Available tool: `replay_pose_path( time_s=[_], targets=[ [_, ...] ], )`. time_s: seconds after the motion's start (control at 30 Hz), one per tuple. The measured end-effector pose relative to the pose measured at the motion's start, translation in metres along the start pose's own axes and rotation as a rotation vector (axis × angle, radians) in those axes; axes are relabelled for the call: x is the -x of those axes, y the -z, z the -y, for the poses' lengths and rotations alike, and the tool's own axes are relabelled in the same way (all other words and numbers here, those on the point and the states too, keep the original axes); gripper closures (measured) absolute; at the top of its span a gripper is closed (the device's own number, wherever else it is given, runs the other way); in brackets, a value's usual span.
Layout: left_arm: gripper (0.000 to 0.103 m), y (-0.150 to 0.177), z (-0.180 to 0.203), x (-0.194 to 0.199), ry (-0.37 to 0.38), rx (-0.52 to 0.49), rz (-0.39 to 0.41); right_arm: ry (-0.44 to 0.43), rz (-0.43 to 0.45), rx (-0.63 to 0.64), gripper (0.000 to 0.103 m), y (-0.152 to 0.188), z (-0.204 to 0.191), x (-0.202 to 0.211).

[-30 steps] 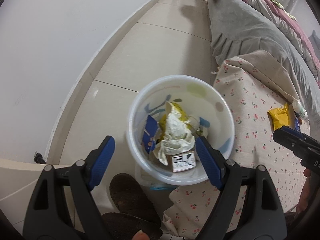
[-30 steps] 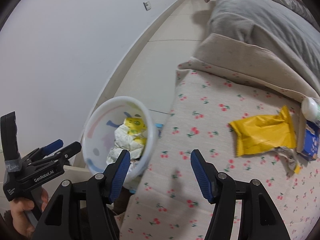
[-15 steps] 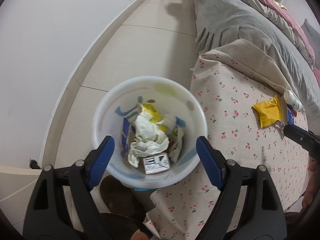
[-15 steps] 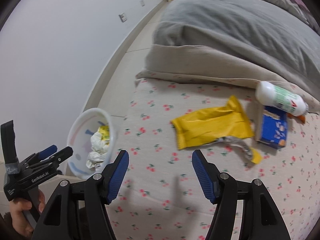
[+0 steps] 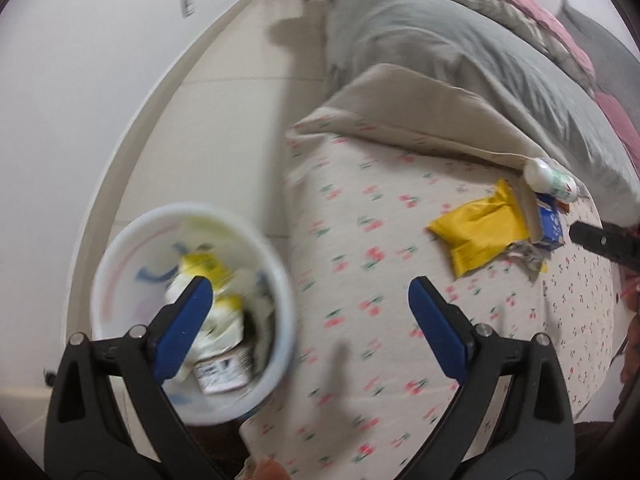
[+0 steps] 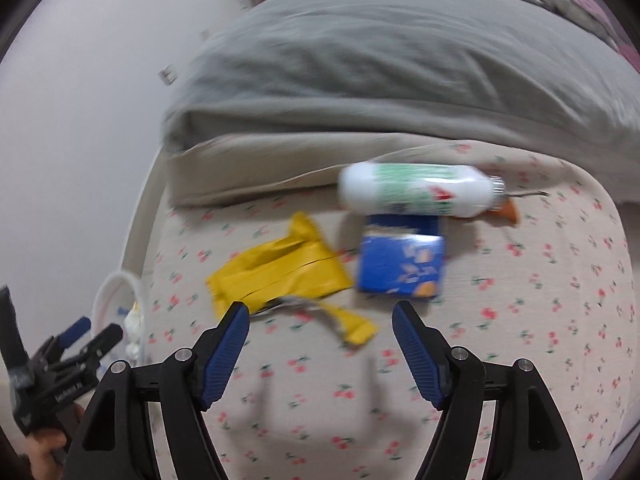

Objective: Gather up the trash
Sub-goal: 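Move both tools back over the yellow wrapper and blue box, then grasp the yellow wrapper with the left tool while the right tool grasps the blue box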

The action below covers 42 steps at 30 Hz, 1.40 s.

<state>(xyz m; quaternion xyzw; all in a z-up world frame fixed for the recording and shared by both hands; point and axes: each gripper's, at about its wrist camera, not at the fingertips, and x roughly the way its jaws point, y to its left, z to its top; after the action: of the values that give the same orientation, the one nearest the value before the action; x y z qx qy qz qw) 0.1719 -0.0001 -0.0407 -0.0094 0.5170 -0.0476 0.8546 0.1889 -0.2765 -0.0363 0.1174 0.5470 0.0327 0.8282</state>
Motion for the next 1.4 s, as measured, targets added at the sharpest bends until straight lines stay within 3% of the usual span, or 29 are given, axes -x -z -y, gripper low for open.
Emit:
replay_pose_path(
  time_s=[0.37, 0.53, 0.67, 0.77, 0.9, 0.97, 1.0, 1.33, 1.4],
  targets=[
    [0.005, -0.019, 0.090, -0.041, 0.101, -0.251, -0.017, 0.012, -0.001, -0.141, 0.026, -0.013, 0.066, 0.007],
    [0.005, -0.023, 0.117, -0.062, 0.080, -0.356, -0.080, 0.021, -0.006, -0.158, 0.026, -0.015, 0.075, 0.005],
    [0.005, -0.029, 0.120, -0.076, 0.097, -0.319, -0.124, 0.016, -0.008, -0.193, 0.026, -0.019, 0.084, 0.004],
    [0.008, -0.038, 0.118, -0.078, 0.127, -0.260, -0.112, 0.017, -0.011, -0.208, 0.025, -0.022, 0.088, 0.000],
    [0.025, -0.046, 0.120, -0.073, 0.159, -0.241, -0.090, 0.013, -0.044, -0.216, 0.025, -0.020, 0.084, -0.015],
    [0.029, -0.047, 0.124, -0.072, 0.164, -0.249, -0.086, 0.013, -0.059, -0.209, 0.025, -0.019, 0.080, -0.021],
    [0.036, -0.049, 0.126, -0.071, 0.159, -0.259, -0.080, 0.015, -0.065, -0.205, 0.025, -0.019, 0.079, -0.024],
    [0.058, -0.046, 0.113, -0.050, 0.211, -0.237, -0.079, -0.026, -0.110, -0.213, 0.025, -0.020, 0.063, -0.052],
    [0.059, -0.045, 0.109, -0.047, 0.205, -0.228, -0.090, -0.015, -0.110, -0.193, 0.025, -0.020, 0.061, -0.058]
  ],
)
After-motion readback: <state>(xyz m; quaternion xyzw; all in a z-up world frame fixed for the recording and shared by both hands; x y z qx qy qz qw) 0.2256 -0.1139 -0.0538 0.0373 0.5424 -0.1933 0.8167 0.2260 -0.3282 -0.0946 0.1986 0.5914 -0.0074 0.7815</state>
